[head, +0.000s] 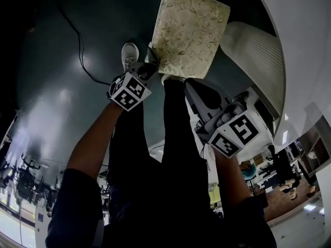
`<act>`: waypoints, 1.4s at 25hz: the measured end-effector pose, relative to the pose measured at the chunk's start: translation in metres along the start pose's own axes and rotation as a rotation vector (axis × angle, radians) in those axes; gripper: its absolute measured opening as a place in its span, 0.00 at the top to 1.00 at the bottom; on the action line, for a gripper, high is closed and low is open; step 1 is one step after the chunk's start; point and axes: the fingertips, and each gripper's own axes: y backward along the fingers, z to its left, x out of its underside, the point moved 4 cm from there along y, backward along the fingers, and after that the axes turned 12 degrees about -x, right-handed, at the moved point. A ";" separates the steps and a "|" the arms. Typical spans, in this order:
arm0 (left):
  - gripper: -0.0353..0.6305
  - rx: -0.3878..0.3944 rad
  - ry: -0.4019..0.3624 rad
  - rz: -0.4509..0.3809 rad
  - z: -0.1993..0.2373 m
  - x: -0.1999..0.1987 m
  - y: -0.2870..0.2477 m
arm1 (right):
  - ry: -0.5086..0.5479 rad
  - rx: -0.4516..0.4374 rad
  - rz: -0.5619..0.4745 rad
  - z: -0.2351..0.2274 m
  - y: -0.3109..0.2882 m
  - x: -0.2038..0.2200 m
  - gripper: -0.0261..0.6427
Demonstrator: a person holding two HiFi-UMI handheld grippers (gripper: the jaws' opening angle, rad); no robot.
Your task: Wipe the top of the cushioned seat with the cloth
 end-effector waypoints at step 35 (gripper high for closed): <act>0.92 0.174 0.028 -0.153 -0.129 -0.135 -0.059 | 0.009 0.055 -0.131 -0.042 0.116 -0.023 0.92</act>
